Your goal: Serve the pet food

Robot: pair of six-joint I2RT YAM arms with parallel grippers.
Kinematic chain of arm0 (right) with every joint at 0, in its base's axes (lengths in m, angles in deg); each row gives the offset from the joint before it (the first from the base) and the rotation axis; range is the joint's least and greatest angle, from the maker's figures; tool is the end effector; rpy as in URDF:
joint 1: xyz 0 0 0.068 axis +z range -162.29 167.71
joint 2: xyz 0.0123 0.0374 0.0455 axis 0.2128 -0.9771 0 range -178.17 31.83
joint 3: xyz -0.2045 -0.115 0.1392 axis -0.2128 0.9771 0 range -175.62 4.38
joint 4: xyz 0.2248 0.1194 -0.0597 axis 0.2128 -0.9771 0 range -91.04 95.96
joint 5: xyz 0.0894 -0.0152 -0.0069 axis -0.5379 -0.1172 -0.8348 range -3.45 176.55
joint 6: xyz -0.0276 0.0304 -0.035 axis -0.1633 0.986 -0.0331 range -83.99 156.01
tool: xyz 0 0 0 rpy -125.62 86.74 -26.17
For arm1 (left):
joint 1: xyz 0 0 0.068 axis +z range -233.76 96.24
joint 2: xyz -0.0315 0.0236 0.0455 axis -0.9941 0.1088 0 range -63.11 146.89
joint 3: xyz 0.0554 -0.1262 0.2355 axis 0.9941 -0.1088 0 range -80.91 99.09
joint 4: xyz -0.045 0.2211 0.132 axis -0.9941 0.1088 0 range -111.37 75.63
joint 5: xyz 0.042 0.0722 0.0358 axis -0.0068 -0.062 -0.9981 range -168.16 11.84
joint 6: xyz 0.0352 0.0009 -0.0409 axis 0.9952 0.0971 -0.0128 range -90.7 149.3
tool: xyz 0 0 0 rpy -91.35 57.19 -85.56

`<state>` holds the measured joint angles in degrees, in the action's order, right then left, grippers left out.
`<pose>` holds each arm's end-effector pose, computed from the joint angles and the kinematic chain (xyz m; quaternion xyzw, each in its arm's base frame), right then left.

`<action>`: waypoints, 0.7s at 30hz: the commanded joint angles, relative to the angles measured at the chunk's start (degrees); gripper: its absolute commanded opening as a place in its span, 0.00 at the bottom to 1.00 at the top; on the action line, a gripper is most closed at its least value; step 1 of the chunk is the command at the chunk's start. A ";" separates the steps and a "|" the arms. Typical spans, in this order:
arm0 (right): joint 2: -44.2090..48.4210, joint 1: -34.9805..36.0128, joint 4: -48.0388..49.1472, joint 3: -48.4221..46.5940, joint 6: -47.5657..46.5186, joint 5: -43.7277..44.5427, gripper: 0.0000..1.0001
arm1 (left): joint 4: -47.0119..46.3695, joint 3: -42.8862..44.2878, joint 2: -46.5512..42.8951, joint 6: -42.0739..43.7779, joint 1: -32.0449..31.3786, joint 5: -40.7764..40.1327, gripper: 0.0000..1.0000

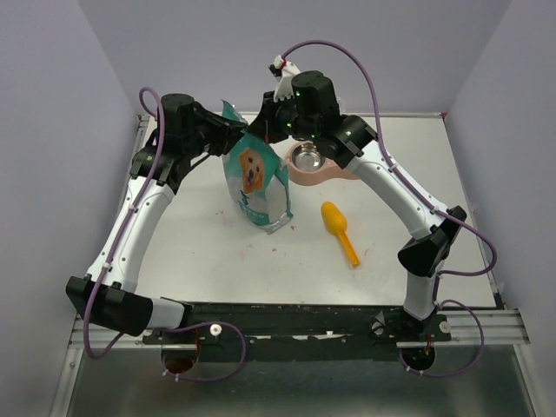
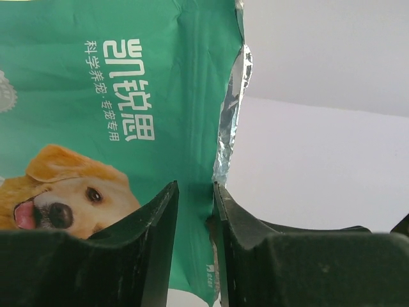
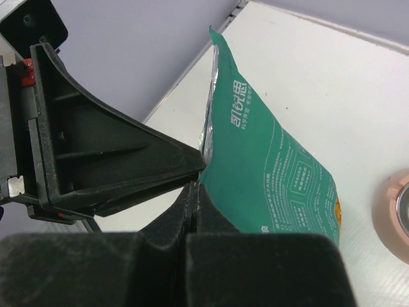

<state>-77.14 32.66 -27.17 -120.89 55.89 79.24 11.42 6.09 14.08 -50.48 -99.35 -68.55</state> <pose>0.3003 0.3061 0.4579 -0.2110 0.7739 0.3621 0.4748 0.2807 -0.0846 0.4292 -0.4023 0.7285 -0.4538 0.3187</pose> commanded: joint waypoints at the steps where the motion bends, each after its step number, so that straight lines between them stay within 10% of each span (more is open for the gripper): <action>1: 0.95 0.49 -0.45 -1.03 -0.63 -1.65 0.01 | 0.95 1.42 0.59 0.07 -0.58 -1.34 0.35; 21: -1.33 0.40 -3.44 -3.66 -2.65 3.09 0.06 | -7.92 -5.78 -2.83 2.71 -1.19 -0.64 0.00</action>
<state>-77.23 32.66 -27.91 -121.53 54.80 80.16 6.31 2.94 12.70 -49.26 -100.03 -69.73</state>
